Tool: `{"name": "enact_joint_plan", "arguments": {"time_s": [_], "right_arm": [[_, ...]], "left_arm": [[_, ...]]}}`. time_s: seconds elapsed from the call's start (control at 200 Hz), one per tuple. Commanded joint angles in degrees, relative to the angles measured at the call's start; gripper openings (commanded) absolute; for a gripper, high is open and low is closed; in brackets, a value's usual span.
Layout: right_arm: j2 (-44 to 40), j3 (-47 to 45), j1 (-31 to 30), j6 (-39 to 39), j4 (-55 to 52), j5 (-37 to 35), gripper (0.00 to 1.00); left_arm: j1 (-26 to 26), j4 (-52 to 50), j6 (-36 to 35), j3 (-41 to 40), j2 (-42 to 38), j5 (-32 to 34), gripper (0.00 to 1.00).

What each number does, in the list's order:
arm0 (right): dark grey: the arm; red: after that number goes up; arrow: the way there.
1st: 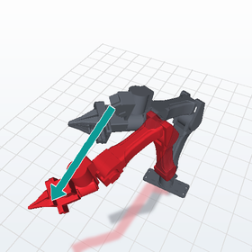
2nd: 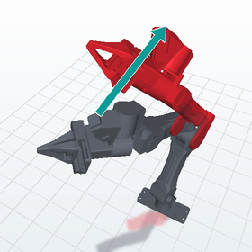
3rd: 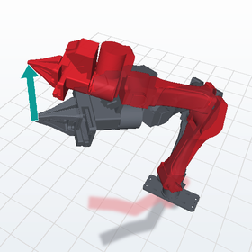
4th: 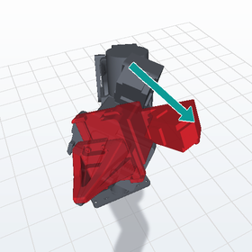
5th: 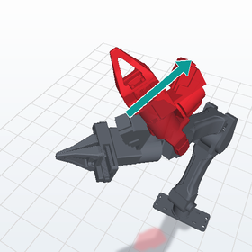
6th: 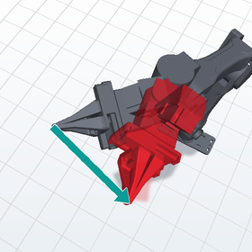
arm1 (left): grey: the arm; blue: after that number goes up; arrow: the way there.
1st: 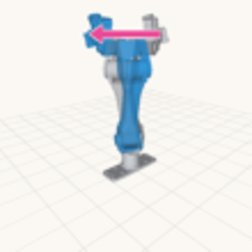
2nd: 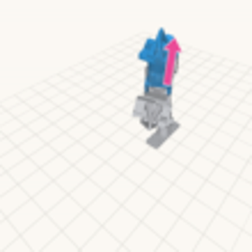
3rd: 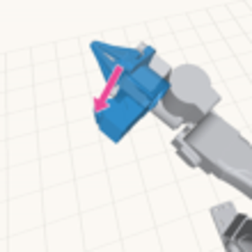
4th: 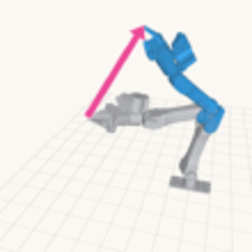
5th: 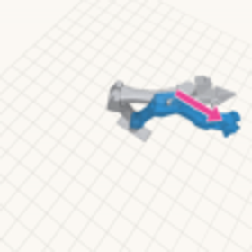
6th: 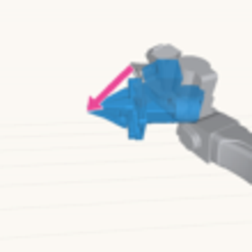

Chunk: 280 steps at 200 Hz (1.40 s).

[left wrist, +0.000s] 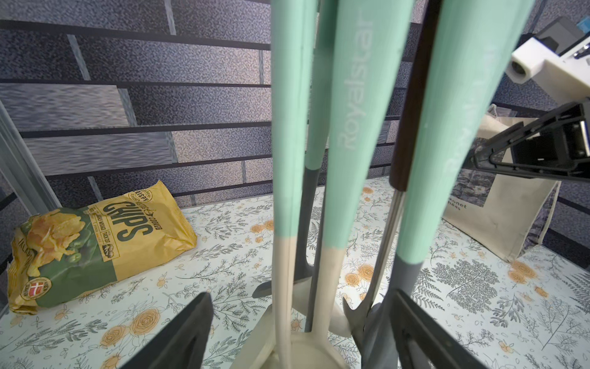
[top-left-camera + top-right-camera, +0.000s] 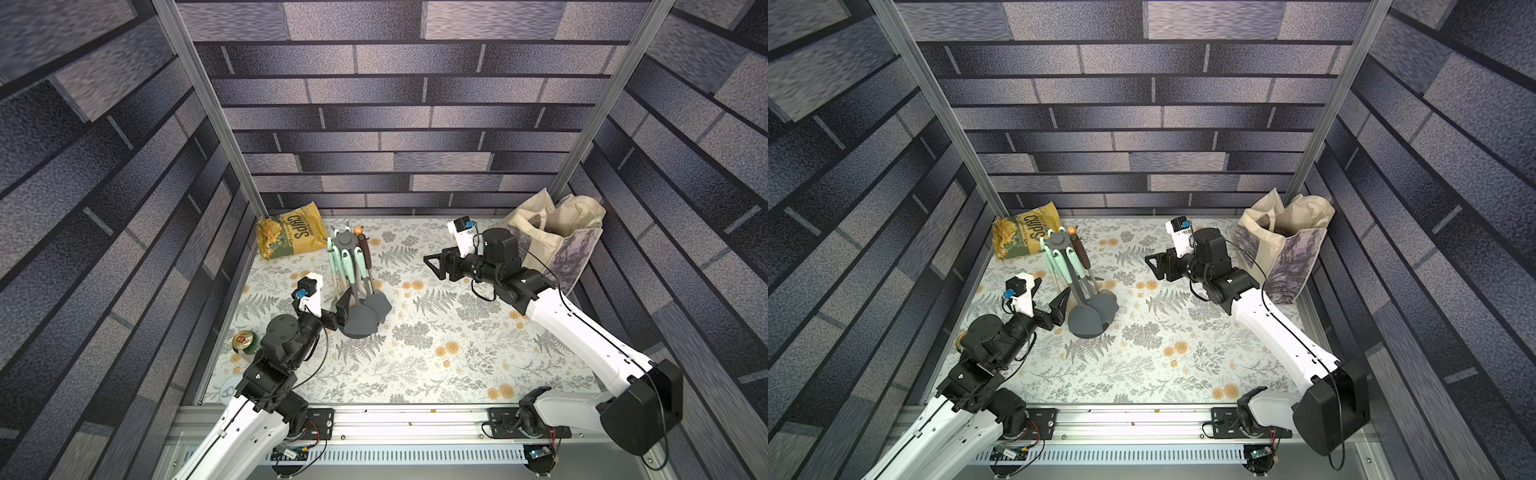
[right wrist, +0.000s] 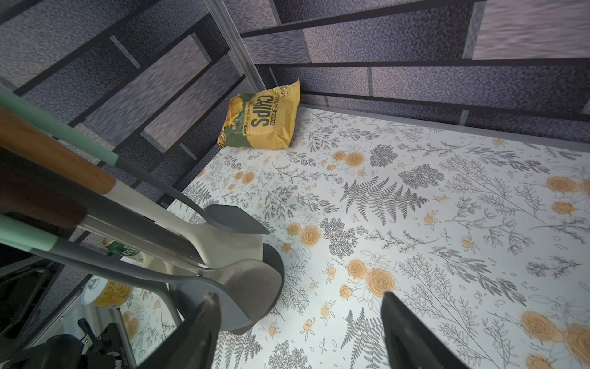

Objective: Take the spatula off the kitchen utensil rack
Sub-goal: Adjust the rack at the center of the board.

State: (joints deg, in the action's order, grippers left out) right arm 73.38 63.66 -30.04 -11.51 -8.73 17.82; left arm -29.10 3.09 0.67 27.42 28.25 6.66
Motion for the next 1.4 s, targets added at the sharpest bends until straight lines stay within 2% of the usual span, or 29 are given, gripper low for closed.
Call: {"name": "enact_joint_plan", "arguments": {"time_s": [0.0, 0.255, 0.611, 0.761, 1.062, 1.397], "right_arm": [[-0.1, -0.4, -1.5, -1.5, 6.0, 3.3, 0.8], [1.2, -0.1, -3.5, -2.5, 9.1, 4.4, 0.81], [5.0, 1.7, -7.4, -2.5, 14.0, 6.3, 0.81], [5.4, 2.4, -8.5, -2.1, 14.6, 7.1, 0.8], [5.7, 2.4, -10.3, -1.2, 16.0, 7.3, 0.8], [7.1, 3.5, -11.1, -0.3, 16.9, 7.0, 0.8]], "left_arm": [[-0.9, 3.2, -5.4, 2.7, 2.1, 3.6, 0.84], [-1.0, 4.4, -7.3, 2.6, 2.6, 4.8, 0.71], [0.8, 9.4, -8.6, 1.0, 4.2, 5.2, 0.58], [2.4, 10.7, -8.0, 1.1, 5.2, 3.3, 0.5], [4.3, 11.1, -6.7, 1.4, 5.3, 0.1, 0.48], [4.2, 12.6, -2.6, 2.1, 6.8, -4.2, 0.33]]}}
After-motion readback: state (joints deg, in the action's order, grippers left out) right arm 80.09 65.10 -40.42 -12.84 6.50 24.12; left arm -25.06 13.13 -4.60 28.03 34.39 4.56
